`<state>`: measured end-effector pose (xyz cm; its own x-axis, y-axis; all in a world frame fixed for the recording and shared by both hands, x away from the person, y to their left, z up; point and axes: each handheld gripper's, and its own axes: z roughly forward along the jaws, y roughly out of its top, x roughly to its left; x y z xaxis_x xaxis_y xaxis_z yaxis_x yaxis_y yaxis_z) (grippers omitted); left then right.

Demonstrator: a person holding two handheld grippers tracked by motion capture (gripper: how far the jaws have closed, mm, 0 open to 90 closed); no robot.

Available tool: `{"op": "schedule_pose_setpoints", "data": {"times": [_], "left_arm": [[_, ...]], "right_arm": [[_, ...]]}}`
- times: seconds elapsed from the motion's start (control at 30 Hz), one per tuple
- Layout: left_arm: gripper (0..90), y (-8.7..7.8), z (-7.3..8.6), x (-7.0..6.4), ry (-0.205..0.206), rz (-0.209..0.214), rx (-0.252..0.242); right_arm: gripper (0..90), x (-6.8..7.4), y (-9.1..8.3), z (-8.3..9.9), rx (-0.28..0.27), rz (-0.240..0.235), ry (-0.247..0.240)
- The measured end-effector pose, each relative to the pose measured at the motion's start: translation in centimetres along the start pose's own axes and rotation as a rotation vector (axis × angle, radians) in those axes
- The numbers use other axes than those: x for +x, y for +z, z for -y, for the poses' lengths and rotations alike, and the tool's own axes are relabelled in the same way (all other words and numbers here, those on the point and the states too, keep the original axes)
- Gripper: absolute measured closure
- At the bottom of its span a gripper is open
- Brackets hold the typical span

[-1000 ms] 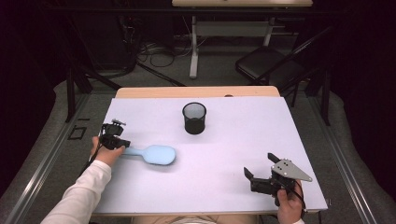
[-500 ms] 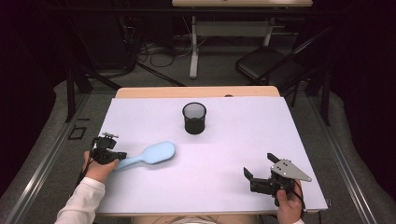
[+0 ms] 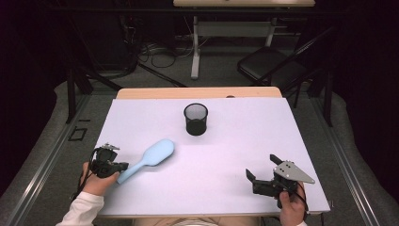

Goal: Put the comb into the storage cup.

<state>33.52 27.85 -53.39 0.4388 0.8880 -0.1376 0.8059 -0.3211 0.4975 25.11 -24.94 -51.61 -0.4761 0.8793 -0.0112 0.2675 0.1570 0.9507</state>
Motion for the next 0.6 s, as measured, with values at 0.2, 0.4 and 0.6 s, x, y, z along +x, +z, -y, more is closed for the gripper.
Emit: {"op": "schedule_pose_setpoints", "data": {"times": [0.2,0.4,0.6], "left_arm": [[90.0,0.0,0.3,-1.0,0.029,0.002,0.007],[90.0,0.0,0.7,-1.5,0.035,0.007,0.003],[90.0,-0.1,0.9,-1.7,0.042,0.011,0.003]], "right_arm": [[0.9,0.0,0.0,0.0,-0.001,0.002,0.0],[0.9,0.0,0.0,0.0,0.0,0.001,-0.001],[0.9,0.0,0.0,0.0,0.001,0.001,0.0]]}}
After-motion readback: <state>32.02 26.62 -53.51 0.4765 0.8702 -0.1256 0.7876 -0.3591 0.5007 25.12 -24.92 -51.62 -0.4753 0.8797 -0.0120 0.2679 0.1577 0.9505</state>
